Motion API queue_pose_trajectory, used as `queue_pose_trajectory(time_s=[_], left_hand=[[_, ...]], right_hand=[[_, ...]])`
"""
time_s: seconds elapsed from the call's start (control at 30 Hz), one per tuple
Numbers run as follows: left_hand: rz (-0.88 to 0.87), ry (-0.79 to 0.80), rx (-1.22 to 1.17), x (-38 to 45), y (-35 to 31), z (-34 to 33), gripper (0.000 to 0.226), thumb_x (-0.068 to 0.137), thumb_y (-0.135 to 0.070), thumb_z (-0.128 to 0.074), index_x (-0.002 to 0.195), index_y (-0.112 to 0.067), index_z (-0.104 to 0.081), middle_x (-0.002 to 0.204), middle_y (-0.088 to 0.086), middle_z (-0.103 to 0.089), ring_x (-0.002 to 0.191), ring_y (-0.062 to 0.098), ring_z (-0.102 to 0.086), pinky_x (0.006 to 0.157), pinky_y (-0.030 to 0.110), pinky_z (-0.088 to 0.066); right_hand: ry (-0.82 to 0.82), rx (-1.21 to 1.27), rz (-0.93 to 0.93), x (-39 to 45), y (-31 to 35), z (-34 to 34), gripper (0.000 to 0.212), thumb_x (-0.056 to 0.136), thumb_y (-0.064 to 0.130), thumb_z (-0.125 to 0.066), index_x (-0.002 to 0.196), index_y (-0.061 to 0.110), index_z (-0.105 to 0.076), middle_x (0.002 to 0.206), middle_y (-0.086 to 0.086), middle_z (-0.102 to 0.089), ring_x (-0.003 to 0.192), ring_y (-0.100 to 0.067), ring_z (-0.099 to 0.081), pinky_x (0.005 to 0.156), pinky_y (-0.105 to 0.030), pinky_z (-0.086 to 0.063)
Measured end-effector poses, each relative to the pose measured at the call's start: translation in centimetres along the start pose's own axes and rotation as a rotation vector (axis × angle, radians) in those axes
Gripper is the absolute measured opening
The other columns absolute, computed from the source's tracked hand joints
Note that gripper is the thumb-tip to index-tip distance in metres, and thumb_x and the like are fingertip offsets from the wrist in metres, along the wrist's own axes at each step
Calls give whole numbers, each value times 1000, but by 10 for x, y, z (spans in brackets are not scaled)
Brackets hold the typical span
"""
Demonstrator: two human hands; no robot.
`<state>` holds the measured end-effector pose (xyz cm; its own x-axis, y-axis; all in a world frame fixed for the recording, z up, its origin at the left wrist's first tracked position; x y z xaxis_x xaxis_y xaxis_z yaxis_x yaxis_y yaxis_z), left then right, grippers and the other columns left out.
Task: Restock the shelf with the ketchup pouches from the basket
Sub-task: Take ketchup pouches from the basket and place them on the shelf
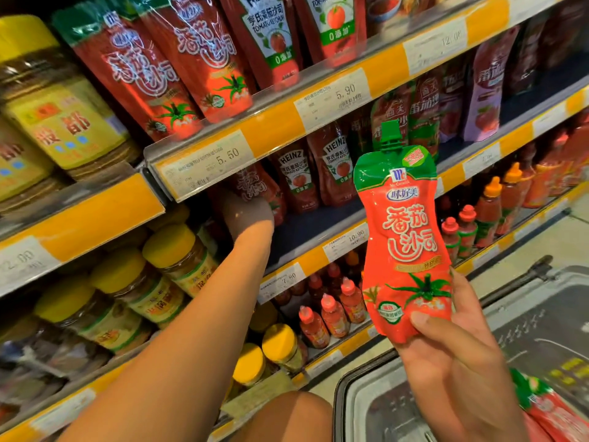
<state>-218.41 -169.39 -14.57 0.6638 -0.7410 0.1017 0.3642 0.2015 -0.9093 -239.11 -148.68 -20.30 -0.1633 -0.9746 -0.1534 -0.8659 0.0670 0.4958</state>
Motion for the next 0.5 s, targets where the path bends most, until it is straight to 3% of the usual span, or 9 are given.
queue_pose_trajectory(time_s=[0.1, 0.17, 0.23, 0.3, 0.37, 0.43, 0.5], left_hand=[[118, 61, 111, -20, 10, 19, 45, 101, -27, -59, 141, -7, -52, 137, 16, -58, 120, 37, -57, 104, 43, -47], [-83, 109, -28, -54, 14, 40, 17, 100, -20, -63, 114, -11, -63, 109, 2, -62, 94, 19, -59, 88, 38, -46], [-266, 239, -245, -92, 17, 63, 18, 100, -17, -63, 115, -26, -62, 114, -9, -65, 101, 1, -61, 90, 34, -48], [-302, 566, -413, -122, 17, 72, 31, 100, -23, -62, 131, -25, -62, 128, -4, -69, 121, 9, -65, 102, 38, -51], [-304, 869, -429, -148, 12, 72, 48, 96, -29, -65, 142, -21, -55, 135, 1, -67, 128, 19, -64, 104, 39, -53], [-294, 957, -408, -158, 8, 70, 52, 93, -22, -72, 141, -19, -52, 132, 3, -69, 123, 19, -67, 99, 33, -55], [-241, 896, -444, -153, 8, 69, 48, 92, -8, -75, 135, -14, -54, 121, 5, -75, 112, 18, -72, 91, 31, -58]], right_hand=[[10, -13, -7, 0, -1, 5, 76, 77, -15, -46, 144, 18, -59, 135, -22, -68, 115, -35, -72, 90, -51, -61], [16, -17, -19, 0, -1, 7, 77, 76, -15, -47, 144, 18, -59, 138, -22, -67, 121, -38, -69, 94, -52, -60], [20, -20, -39, 2, -4, 10, 77, 77, -16, -49, 145, 18, -57, 140, -22, -65, 122, -39, -68, 92, -53, -60], [27, -46, -46, 3, -10, 10, 79, 73, -16, -58, 145, 16, -56, 141, -25, -63, 126, -45, -65, 98, -61, -55], [46, -84, -54, 2, -17, 7, 78, 69, -13, -62, 142, 17, -59, 137, -29, -63, 120, -46, -66, 98, -62, -54], [61, -115, -75, 1, -25, 0, 75, 68, -11, -63, 137, 17, -63, 129, -29, -66, 105, -41, -70, 82, -48, -58], [78, -137, -96, 0, -35, -5, 80, 65, -18, -66, 137, 17, -63, 127, -28, -69, 113, -45, -69, 88, -49, -56]])
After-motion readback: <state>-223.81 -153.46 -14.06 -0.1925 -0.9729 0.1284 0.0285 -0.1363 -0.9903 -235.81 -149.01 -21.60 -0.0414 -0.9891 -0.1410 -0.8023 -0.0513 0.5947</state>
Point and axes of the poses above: each hand's wrist, its own x-axis towards the middle knuckle, its own z-axis out of the back of the hand, y = z × x, the point moved 2 cm from there along x, towards the middle knuckle
